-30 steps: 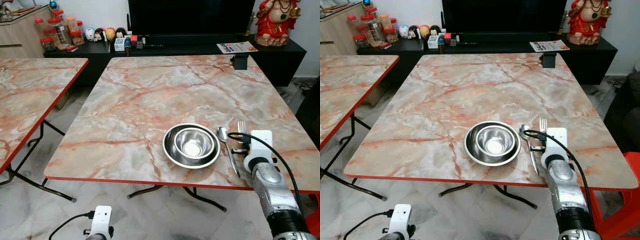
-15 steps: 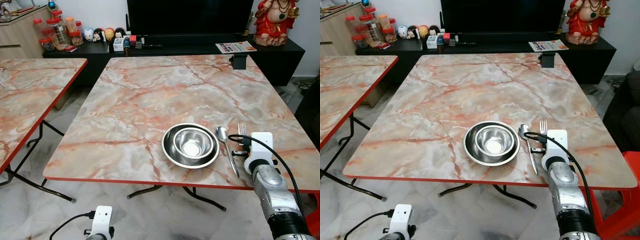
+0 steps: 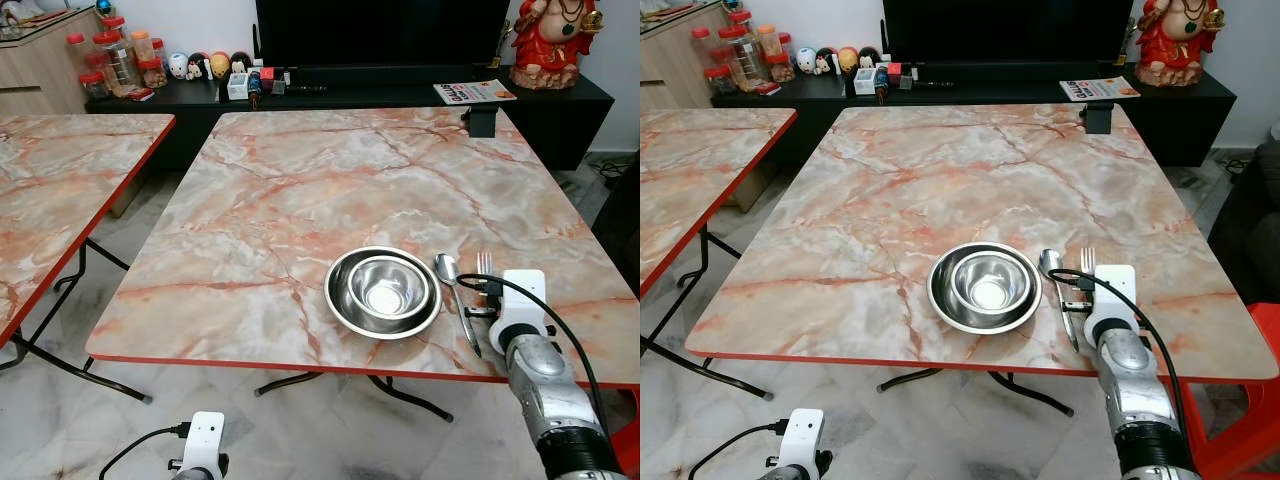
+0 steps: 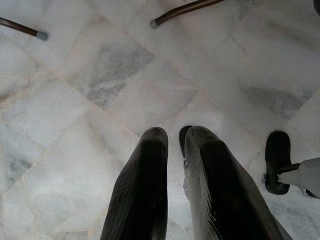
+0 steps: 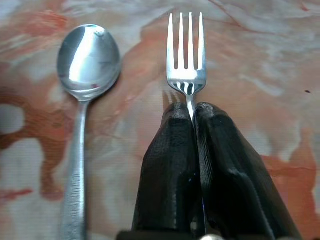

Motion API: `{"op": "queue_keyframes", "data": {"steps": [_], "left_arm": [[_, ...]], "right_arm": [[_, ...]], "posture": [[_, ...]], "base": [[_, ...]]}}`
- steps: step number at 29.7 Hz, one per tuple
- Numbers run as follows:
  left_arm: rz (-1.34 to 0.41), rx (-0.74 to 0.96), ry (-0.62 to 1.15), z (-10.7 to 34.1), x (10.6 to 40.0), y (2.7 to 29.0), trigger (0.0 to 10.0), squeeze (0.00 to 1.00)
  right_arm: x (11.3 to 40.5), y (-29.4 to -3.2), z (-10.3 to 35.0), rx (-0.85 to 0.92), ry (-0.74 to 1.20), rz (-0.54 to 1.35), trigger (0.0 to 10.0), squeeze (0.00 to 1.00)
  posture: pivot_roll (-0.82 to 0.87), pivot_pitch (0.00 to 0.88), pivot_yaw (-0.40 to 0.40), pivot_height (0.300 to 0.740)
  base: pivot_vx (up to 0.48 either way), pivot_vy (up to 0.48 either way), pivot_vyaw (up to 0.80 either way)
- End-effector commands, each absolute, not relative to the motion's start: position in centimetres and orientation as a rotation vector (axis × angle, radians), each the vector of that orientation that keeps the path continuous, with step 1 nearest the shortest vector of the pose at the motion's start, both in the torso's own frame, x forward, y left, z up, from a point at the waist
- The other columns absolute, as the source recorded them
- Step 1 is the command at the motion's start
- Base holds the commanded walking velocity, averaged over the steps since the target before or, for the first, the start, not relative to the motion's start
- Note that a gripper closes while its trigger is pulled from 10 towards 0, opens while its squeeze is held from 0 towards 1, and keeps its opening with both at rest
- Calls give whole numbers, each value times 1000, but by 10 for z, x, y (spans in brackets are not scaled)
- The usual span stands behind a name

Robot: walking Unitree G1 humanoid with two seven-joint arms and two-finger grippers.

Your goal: Setting the table

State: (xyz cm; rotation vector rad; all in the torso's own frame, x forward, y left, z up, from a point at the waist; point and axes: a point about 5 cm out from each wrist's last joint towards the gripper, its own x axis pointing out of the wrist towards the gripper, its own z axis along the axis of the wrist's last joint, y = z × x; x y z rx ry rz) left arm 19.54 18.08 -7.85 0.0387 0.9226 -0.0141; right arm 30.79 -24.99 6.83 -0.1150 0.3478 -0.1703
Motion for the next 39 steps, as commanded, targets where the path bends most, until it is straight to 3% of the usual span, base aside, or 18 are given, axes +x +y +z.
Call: {"op": "queue_keyframes", "data": {"steps": [1, 18, 19, 20, 21, 22, 27, 28, 31, 32, 39], "left_arm": [[-15, 38, 937, -79, 194, 182, 10000, 0], [-13, 44, 940, -80, 194, 183, 10000, 0], [-12, 44, 940, -80, 194, 183, 10000, 0], [-11, 44, 940, -80, 194, 183, 10000, 0], [-11, 44, 941, -80, 194, 183, 10000, 0], [-12, 45, 940, -80, 194, 183, 10000, 0], [-9, 44, 941, -80, 193, 183, 10000, 0], [-9, 44, 941, -80, 194, 183, 10000, 0], [-9, 44, 941, -80, 194, 183, 10000, 0], [-10, 44, 941, -80, 194, 183, 10000, 0], [-12, 45, 940, -79, 194, 182, 10000, 0]], "right_arm": [[304, -255, 64, -114, 366, -193, 10000, 0], [307, -255, 66, -105, 355, -198, 10000, 0], [307, -255, 66, -104, 354, -198, 10000, 608], [307, -255, 66, -103, 353, -198, 10000, 824], [307, -255, 66, -103, 352, -197, 10000, 945], [307, -255, 67, -102, 351, -196, 10000, 1000], [308, -256, 68, -107, 348, -196, 10000, 1000], [308, -256, 68, -108, 347, -197, 10000, 125], [308, -256, 68, -110, 346, -197, 10000, 125], [309, -256, 68, -111, 345, -198, 10000, 0], [310, -255, 70, -111, 332, -193, 10000, 0]], "posture": [[-111, 0, 55, 740], [-109, 0, 56, 740], [-109, 0, 56, 740], [-109, 0, 56, 740], [-109, 0, 55, 740], [-109, 0, 55, 740], [-108, 0, 54, 740], [-108, 0, 54, 740], [-108, 0, 54, 740], [-109, 0, 54, 740], [-109, 0, 53, 740]], "base": [[0, 0, 0], [0, 0, 0], [0, 0, 0], [0, 0, 0], [0, 0, 0], [0, 0, 0], [0, 0, 0], [0, 0, 0], [0, 0, 0], [0, 0, 0], [0, 0, 0]]}}
